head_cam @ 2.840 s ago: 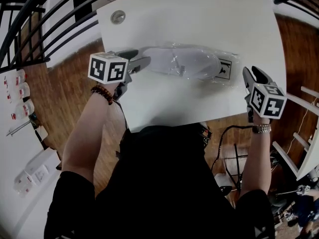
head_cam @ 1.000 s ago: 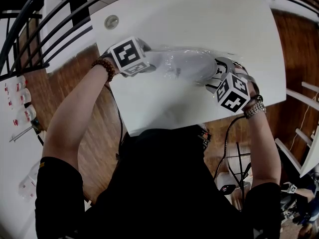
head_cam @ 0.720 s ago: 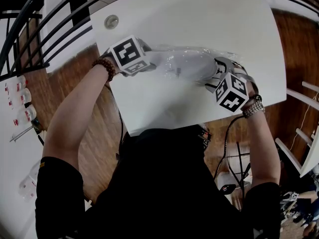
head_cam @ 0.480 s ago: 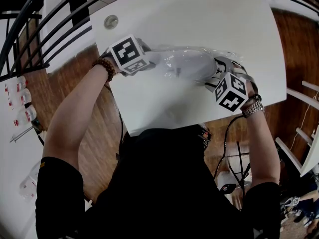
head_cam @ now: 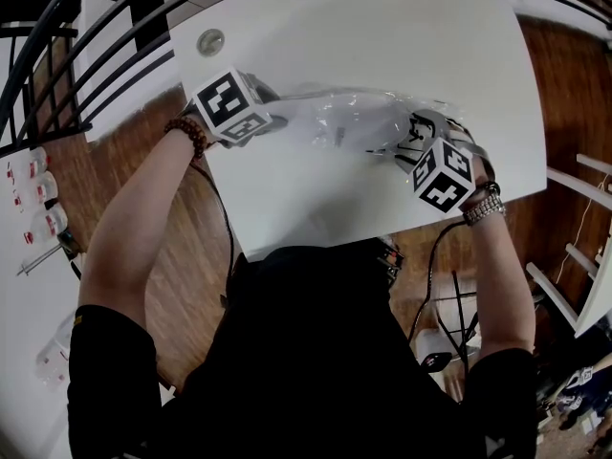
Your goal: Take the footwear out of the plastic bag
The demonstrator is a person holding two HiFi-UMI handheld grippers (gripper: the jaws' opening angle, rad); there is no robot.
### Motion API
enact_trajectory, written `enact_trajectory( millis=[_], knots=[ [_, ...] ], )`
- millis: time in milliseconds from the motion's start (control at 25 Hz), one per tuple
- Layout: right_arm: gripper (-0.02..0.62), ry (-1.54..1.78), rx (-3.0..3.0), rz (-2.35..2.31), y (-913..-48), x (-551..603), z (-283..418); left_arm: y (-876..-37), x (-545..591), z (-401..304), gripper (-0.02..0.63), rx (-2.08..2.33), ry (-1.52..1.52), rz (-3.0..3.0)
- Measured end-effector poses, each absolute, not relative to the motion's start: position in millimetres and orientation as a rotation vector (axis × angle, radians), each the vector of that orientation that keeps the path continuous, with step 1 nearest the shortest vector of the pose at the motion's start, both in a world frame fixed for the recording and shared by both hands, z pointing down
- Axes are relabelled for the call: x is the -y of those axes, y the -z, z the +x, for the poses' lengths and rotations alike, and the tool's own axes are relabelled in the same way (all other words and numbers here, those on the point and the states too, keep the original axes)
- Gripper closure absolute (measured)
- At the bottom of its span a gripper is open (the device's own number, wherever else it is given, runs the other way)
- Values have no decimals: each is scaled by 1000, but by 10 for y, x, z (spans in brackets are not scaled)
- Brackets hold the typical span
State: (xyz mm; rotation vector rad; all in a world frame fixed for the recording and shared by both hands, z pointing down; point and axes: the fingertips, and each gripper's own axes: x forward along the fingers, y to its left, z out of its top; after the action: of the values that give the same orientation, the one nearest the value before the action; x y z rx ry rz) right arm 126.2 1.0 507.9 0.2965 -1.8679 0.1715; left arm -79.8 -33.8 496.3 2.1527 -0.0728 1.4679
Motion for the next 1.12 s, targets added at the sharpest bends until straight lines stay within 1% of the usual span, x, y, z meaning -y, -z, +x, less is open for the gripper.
enact_trajectory(
  millis=[1120],
  knots=[
    [264,-267,1805,426,-5121,-30,1772,-4885,233,-1282,449,289,-1338,2110]
  ],
)
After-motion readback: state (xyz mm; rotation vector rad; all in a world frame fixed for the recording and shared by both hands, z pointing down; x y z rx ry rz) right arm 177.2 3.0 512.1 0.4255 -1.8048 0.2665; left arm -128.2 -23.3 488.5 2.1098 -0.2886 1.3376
